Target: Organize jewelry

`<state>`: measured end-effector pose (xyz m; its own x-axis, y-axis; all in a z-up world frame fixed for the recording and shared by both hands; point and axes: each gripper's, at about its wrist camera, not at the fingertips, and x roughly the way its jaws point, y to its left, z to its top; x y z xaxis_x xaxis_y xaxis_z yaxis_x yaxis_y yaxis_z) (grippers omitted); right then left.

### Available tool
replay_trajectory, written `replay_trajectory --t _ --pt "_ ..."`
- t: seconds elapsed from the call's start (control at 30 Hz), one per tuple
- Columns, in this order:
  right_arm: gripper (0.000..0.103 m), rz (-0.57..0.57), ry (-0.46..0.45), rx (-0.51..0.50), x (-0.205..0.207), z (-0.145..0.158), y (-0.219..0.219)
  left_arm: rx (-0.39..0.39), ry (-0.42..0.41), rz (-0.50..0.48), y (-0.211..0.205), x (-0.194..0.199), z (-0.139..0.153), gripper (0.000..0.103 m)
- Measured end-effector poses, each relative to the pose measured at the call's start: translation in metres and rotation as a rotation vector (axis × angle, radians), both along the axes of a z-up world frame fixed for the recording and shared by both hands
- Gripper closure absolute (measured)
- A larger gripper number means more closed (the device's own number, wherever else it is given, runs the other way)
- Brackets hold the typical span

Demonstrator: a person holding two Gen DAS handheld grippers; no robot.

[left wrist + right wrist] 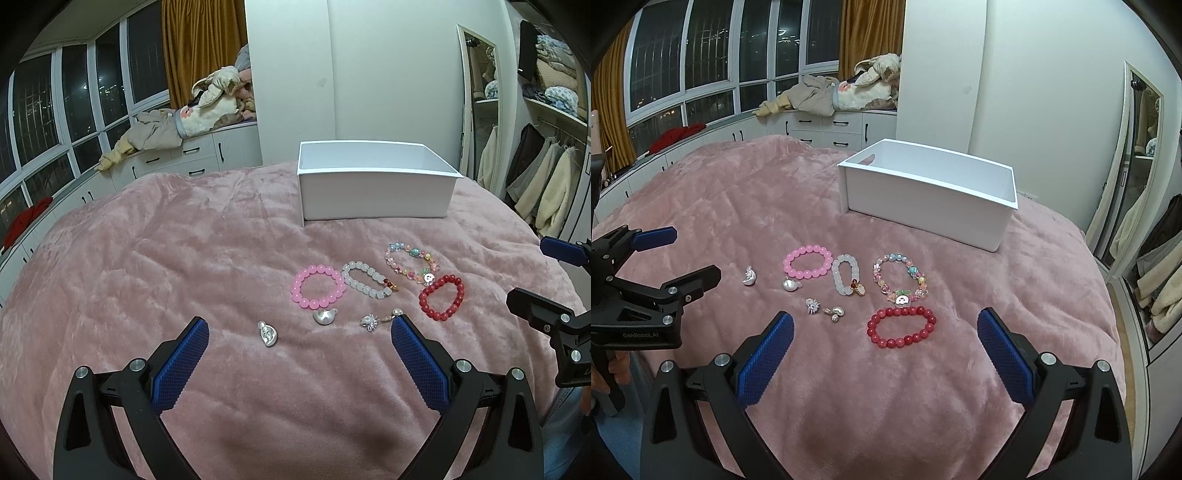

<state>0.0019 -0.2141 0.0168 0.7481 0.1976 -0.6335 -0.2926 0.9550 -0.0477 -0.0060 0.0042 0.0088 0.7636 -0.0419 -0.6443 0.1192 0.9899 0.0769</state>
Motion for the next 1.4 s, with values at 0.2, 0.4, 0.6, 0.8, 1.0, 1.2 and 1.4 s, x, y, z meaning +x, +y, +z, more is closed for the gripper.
replay_trajectory --t 0.2,0.4,0.6,0.8,1.0,1.2,1.4 --pt "0.005 0.001 0.009 -0.004 0.0015 -0.0040 0.0001 -0.006 0.009 0.008 0.0012 -0.0005 -0.0020 0.003" --pt "0.005 0.000 0.012 -0.005 0.0016 -0.0054 0.0000 -0.006 0.010 0.009 0.0018 -0.0004 -0.0022 0.003" --pt "0.005 0.001 0.010 0.000 0.0013 -0.0071 -0.0003 -0.008 0.005 0.009 0.0021 -0.0003 -0.0026 0.003" --pt "0.005 0.000 0.010 0.000 0.0018 -0.0057 -0.0002 -0.010 0.004 0.009 0.0032 -0.0007 -0.0023 0.003" --pt "0.005 -0.003 0.009 0.007 0.0011 -0.0050 -0.0011 -0.010 0.007 0.011 0.0034 -0.0008 -0.0026 0.003" --pt "0.005 -0.002 0.011 0.000 0.0010 -0.0047 -0.0019 -0.010 0.009 0.013 0.0035 0.0000 -0.0022 0.003" --pt "0.005 -0.008 0.013 0.006 0.0018 -0.0038 -0.0032 -0.012 0.016 0.021 0.0052 0.0003 -0.0036 0.003"
